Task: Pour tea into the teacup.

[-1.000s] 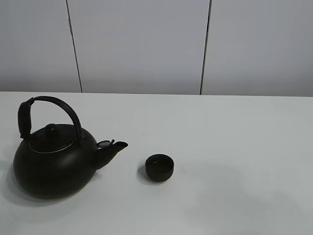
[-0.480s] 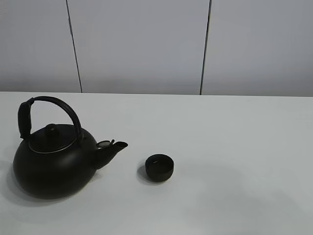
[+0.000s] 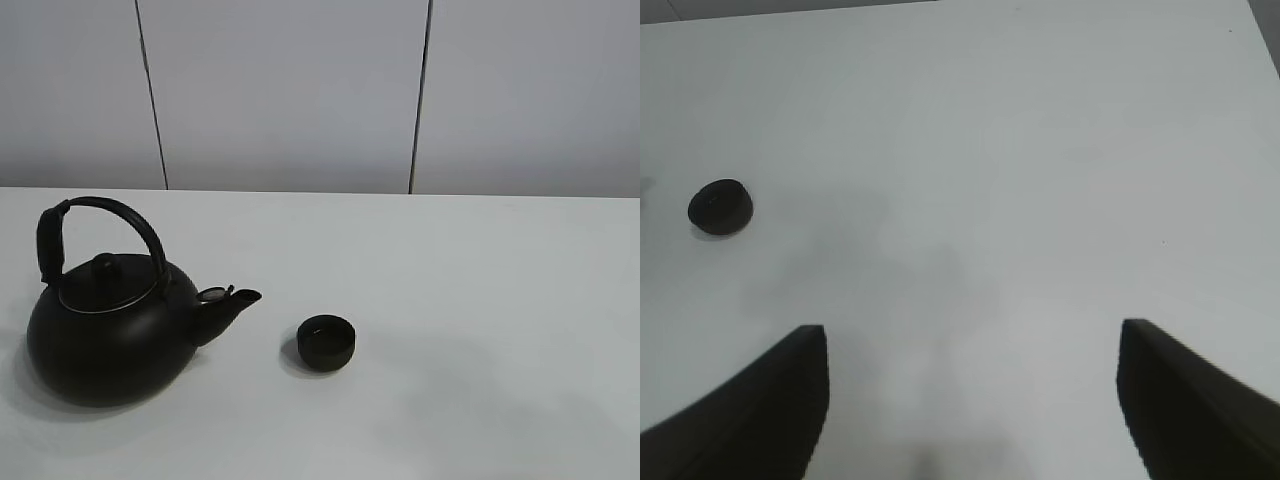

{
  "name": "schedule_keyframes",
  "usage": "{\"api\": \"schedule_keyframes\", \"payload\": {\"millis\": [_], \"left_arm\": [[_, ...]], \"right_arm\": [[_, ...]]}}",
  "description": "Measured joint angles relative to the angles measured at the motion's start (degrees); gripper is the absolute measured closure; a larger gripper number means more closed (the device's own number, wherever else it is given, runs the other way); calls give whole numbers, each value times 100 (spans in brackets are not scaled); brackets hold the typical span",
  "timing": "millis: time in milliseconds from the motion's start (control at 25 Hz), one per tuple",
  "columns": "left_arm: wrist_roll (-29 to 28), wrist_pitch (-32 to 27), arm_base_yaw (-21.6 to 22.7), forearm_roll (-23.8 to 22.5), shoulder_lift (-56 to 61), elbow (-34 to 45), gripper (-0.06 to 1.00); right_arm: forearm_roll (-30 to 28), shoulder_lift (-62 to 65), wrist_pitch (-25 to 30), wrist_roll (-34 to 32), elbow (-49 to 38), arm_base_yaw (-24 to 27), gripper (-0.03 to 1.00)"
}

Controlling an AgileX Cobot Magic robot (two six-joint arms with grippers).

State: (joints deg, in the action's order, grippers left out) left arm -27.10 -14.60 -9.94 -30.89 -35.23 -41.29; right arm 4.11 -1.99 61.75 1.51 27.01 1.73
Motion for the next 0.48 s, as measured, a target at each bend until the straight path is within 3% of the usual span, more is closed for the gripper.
{"api": "schedule_keyframes", "payload": {"millis": [80,240,480], "left_arm": [[804,-1149,-613,409,241,-194,58],[1656,-2748,-1358,1238,721,-304,58],[2823,-4365,-1507,2596,1326,-316,58]], "right_arm": [[0,0,0,0,0,0,42],[0,0,0,0,0,0,42],[0,0,0,0,0,0,42]]}}
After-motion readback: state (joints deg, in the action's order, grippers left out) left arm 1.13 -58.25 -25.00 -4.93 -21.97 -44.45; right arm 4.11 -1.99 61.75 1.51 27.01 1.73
